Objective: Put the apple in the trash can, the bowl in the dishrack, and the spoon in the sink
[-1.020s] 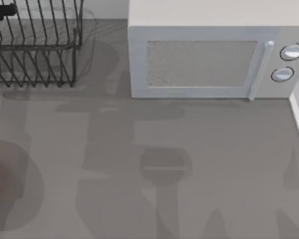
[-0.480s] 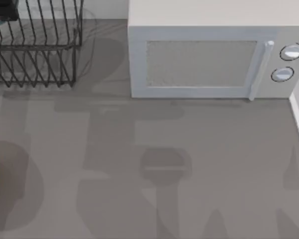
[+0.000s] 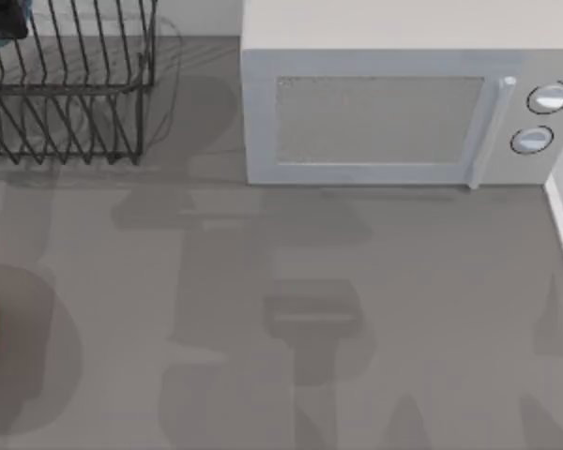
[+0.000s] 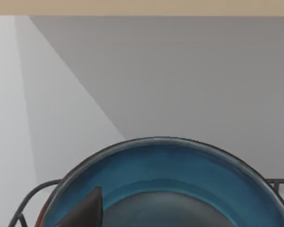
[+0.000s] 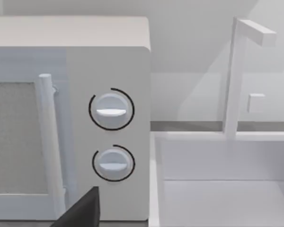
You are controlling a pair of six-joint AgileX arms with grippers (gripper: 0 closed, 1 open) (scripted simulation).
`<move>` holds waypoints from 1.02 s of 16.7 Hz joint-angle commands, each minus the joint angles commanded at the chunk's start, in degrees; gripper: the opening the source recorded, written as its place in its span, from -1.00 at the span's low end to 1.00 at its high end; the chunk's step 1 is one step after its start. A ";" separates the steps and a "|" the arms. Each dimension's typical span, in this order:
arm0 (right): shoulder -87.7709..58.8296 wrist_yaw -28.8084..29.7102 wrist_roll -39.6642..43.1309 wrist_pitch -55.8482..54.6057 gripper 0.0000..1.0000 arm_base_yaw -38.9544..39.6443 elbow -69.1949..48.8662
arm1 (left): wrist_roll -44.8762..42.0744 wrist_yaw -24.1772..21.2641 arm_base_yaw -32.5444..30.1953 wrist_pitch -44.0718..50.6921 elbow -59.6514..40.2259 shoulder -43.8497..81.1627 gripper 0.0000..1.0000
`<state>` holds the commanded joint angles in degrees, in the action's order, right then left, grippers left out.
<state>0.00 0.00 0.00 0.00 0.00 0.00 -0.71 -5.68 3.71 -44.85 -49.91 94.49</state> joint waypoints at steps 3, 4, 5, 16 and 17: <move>0.00 0.00 0.00 0.00 1.00 0.00 0.00 | 0.34 0.72 -0.26 4.58 5.11 -10.80 1.00; 0.00 0.00 0.00 0.00 1.00 0.00 0.00 | 0.48 1.02 -0.38 6.51 7.27 -15.38 1.00; 0.00 0.00 0.00 0.00 1.00 0.00 0.00 | 0.62 1.33 -0.53 8.63 9.62 -20.32 1.00; 0.00 0.00 0.00 0.00 1.00 0.00 0.00 | 1.13 4.72 -2.86 35.95 40.02 -78.40 1.00; 0.00 0.00 0.00 0.00 1.00 0.00 0.00 | 1.06 4.94 -3.05 38.02 42.32 -82.34 1.00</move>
<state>0.00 0.00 0.00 0.00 0.00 0.00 0.36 -0.74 0.66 -6.83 -7.59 12.15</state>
